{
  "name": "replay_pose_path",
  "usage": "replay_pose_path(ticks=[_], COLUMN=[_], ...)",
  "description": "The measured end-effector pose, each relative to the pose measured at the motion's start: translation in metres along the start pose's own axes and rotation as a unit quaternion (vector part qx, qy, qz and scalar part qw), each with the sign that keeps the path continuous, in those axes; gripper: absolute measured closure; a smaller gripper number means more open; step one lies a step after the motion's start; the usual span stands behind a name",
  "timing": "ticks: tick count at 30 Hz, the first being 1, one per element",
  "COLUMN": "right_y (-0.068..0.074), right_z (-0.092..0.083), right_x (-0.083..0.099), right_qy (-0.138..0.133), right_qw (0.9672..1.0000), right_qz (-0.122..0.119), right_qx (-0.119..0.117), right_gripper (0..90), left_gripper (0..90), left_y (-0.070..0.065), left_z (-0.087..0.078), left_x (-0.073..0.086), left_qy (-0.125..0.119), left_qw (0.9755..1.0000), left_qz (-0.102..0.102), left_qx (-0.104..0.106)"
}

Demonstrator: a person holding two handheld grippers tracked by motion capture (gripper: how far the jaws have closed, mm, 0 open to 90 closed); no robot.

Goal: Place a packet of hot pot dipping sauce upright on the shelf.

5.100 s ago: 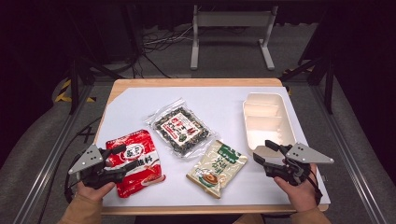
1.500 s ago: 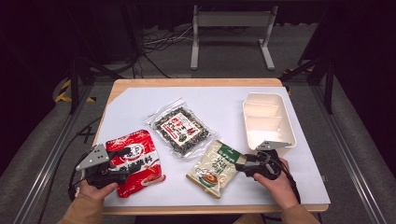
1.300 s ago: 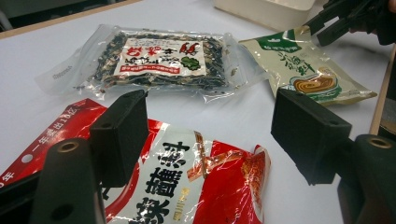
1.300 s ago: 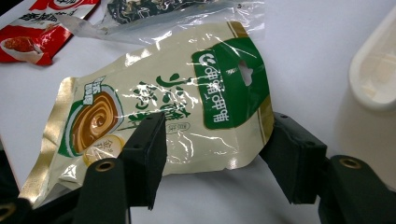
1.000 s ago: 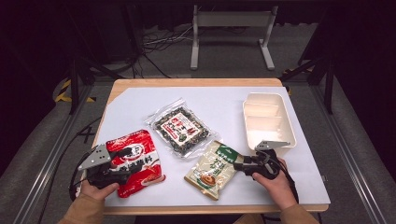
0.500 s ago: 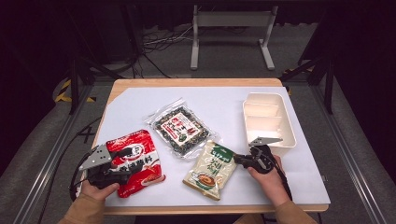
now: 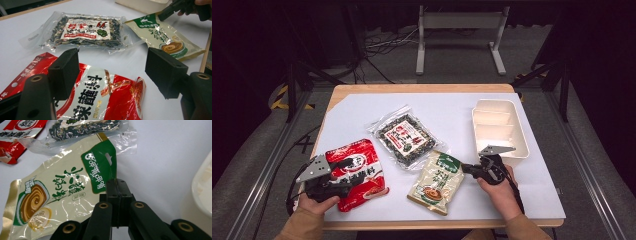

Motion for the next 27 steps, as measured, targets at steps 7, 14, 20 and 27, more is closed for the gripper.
replay_pose_path(ticks=[7, 14, 20, 27], right_y=[0.009, 0.019, 0.032, 0.049], right_z=[-0.01, -0.021, -0.032, -0.046], right_x=[-0.007, -0.014, -0.026, -0.039], right_qy=[-0.007, -0.012, -0.019, -0.033], right_qw=[0.9998, 0.9992, 0.9981, 0.9958], right_qz=[-0.018, -0.034, -0.049, -0.071], right_qx=[-0.006, -0.018, -0.034, -0.047], right_gripper=[89.9, 90.0, 90.0, 90.0], left_gripper=[28.1, 28.1, 28.1, 28.1], left_y=[0.0, 0.001, 0.001, 0.001], left_z=[0.0, -0.001, -0.001, -0.002], left_x=[0.0, 0.0, 0.0, 0.0], left_qy=[-0.001, -0.003, -0.003, -0.004], left_qw=[1.0, 1.0, 1.0, 1.0], left_qz=[-0.002, -0.001, -0.004, -0.004], left_qx=[0.001, -0.001, -0.003, -0.002])
Point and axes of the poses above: each handheld gripper's, and its own axes: z roughly forward along the jaws, x roughly out of its underside, y roughly to its left, the point moved 1 cm from there along z, roughly forward along the jaws, and after that the axes turned 10 degrees about -x, right-handed, at the moved point
